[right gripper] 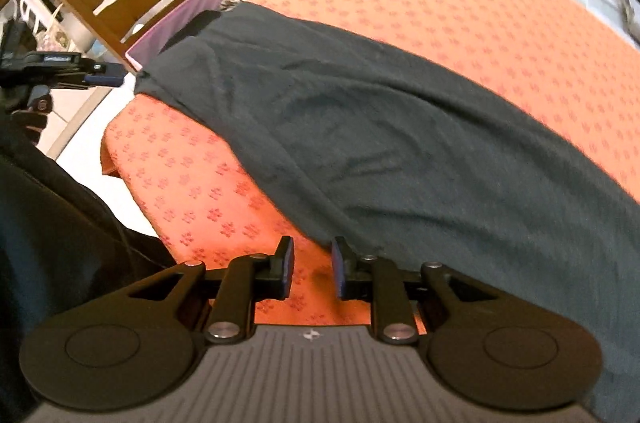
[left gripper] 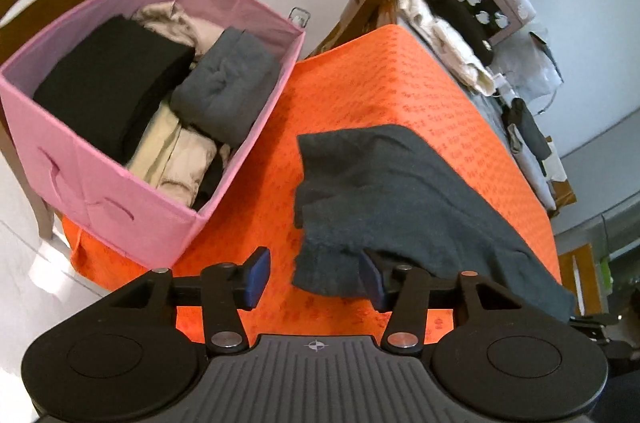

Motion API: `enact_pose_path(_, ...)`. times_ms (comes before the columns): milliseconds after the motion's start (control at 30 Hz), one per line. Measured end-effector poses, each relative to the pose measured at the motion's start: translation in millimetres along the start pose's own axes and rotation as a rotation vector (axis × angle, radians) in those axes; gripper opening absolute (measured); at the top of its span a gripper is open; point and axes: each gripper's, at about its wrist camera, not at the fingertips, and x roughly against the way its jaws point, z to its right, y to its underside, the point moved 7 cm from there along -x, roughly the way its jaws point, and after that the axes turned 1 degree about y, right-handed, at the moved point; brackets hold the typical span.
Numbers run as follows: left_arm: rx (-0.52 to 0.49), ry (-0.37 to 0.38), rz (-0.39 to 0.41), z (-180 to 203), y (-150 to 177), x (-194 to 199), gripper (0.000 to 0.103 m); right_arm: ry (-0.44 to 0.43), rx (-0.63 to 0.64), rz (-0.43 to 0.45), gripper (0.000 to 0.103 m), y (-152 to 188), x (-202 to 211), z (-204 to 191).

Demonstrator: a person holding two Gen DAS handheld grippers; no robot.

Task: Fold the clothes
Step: 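Lift the pants with both tools toward the pink box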

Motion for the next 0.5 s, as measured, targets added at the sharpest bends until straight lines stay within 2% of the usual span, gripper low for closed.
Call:
enact_pose_path(100, 0.022, 0.011, -0.004, -3, 0, -9, 0.052, 0.024, 0.05, 0.016, 0.027, -4, -1, -10)
enact_pose_path(267, 0.119, 0.06, 0.02, -1, -7, -17, 0.051, 0.065, 0.156, 0.05, 0.027, -12, -4, -28)
enact_pose_path(300, 0.138, 0.07, 0.025, 0, -8, -18, 0.048, 0.07, 0.176, 0.062, 0.027, -14, -4, -32)
enact_pose_path(367, 0.177, 0.089, 0.034, 0, -11, -21, 0.031, 0.069, 0.194, 0.085, 0.027, -17, -5, -38)
enact_pose_path(400, 0.196, 0.099, 0.039, 1, -13, -22, 0.015, 0.064, 0.2, 0.093, 0.027, -19, -6, -41)
enact_pose_path(433, 0.216, 0.109, 0.044, 1, -14, -24, 0.009, 0.065, 0.209, 0.099, 0.027, -21, -7, -44)
enact_pose_path(500, 0.246, 0.125, 0.062, 3, -19, -23, 0.006, 0.07, 0.228, 0.105, 0.027, -23, -11, -50)
